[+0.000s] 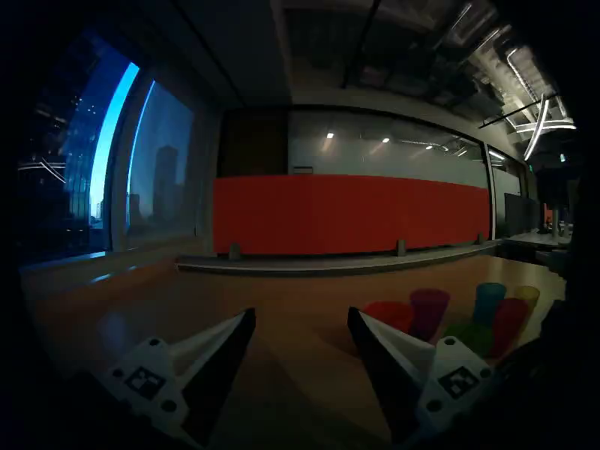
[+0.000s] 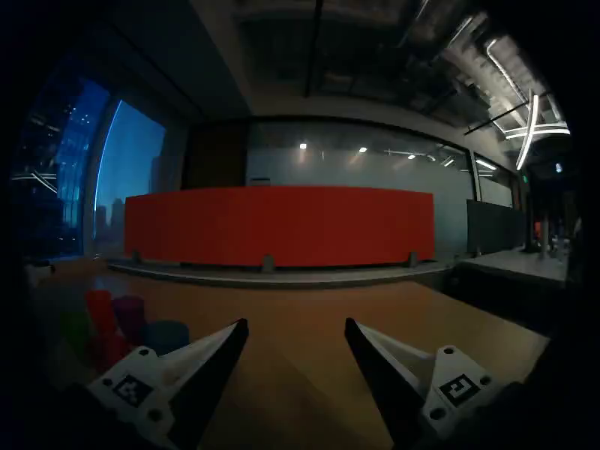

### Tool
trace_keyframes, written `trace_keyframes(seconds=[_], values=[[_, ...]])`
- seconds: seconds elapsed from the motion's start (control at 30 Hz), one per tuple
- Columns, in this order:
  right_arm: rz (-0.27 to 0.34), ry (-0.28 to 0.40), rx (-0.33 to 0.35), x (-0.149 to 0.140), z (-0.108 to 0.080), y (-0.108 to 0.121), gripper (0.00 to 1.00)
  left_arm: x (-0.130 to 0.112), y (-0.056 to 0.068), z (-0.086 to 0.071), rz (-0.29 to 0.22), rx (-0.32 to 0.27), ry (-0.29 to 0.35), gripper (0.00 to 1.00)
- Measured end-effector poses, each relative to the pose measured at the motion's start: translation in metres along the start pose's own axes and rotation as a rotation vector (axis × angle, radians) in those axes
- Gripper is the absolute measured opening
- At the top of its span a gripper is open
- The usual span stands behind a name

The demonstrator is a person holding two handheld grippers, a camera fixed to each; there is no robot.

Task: Pour water

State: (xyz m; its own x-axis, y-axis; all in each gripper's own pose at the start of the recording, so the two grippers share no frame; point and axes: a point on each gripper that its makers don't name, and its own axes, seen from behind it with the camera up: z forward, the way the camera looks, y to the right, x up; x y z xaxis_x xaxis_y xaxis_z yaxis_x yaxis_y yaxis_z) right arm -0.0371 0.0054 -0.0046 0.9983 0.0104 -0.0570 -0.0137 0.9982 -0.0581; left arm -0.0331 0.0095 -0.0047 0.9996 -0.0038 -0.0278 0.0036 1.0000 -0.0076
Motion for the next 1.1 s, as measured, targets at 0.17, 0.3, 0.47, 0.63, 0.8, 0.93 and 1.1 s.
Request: trace_keyframes(seconds=[0.17,0.3,0.47,0.63,0.8,0.93,1.1], values=[[0.000,0.000,0.001,0.0006,-0.0004,-0.0002,1.00,-0.0003,0.0001,0.0000,0.000,0.000,0.000,0.91],[0.000,-0.002,0.000,0.0009,-0.0008,-0.0004,1.00,-0.0005,0.0002,-0.0003,0.000,0.000,0.000,0.91],[0.001,-0.004,0.002,0.0001,0.0004,-0.0012,1.00,-0.0010,0.0002,-0.0008,0.000,0.000,0.000,0.91],[0.001,-0.003,0.002,-0.0004,-0.0001,-0.0018,1.00,-0.0006,0.0003,-0.0006,0.000,0.000,0.000,0.91],[0.001,-0.004,0.002,-0.0005,-0.0009,-0.0019,1.00,-0.0007,0.0001,-0.0006,0.000,0.000,0.000,0.91],[0.001,-0.004,0.002,-0.0007,-0.0011,-0.0020,1.00,-0.0009,0.0001,-0.0006,0.000,0.000,0.000,0.91],[0.001,-0.004,0.002,-0.0007,-0.0013,-0.0017,1.00,-0.0010,0.0002,-0.0006,0.000,0.000,0.000,0.91]])
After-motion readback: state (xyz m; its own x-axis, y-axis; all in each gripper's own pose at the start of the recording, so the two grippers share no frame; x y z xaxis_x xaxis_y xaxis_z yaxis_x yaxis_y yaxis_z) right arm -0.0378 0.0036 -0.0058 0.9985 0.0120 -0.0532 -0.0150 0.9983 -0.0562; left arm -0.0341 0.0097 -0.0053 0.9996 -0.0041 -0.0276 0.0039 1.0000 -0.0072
